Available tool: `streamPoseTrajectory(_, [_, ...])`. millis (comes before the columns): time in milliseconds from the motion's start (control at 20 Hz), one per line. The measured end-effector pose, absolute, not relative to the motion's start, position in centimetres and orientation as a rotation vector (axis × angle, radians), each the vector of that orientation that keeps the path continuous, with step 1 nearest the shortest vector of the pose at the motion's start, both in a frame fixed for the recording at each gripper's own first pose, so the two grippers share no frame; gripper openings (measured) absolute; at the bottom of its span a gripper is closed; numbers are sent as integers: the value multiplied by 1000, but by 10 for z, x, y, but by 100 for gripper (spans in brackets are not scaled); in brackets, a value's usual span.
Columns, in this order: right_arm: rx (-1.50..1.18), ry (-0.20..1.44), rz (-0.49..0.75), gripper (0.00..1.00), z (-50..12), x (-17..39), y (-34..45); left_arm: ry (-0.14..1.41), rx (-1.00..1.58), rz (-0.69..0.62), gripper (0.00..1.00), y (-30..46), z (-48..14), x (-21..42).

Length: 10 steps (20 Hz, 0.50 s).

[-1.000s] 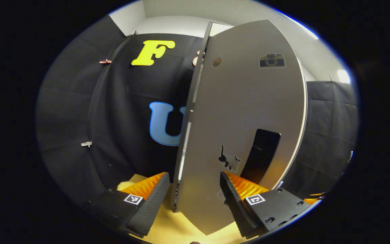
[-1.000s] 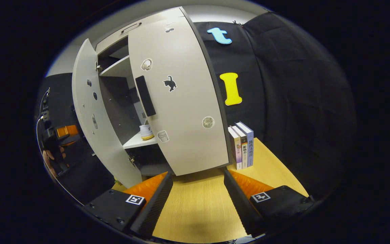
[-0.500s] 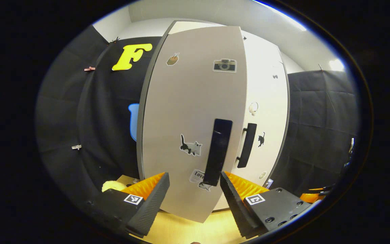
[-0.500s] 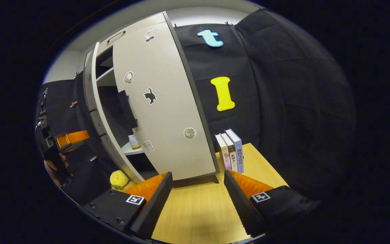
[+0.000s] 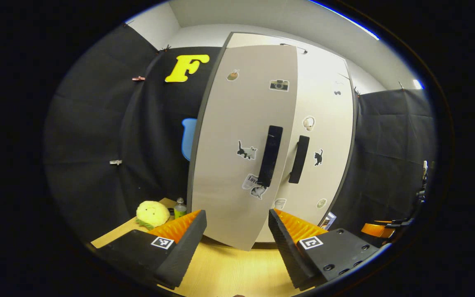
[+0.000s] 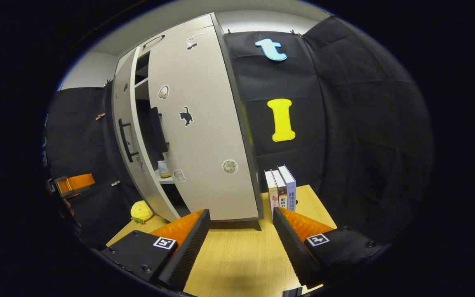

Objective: Grab one shoe with the right hand and put it into the shoe cabinet, grab the other shoe with the left hand and put it into the shoe cabinet; then close the right door with the right hand and the left door with the left hand.

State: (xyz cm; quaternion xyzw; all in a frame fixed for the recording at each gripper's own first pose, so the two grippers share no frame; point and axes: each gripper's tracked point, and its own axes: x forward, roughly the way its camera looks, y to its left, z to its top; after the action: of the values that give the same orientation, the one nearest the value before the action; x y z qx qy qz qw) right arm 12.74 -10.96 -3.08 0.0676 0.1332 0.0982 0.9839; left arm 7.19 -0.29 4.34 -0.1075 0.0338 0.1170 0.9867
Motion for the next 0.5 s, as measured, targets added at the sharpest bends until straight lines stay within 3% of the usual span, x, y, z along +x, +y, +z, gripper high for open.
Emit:
streamPoseTrajectory(250, [135,184,199,98,-10,119,-94,76,-195,288,95,7,35,47])
streamPoseTrajectory(500, [162,187,193,98,-3,100,-57,120,-230,214,95,11,17,36])
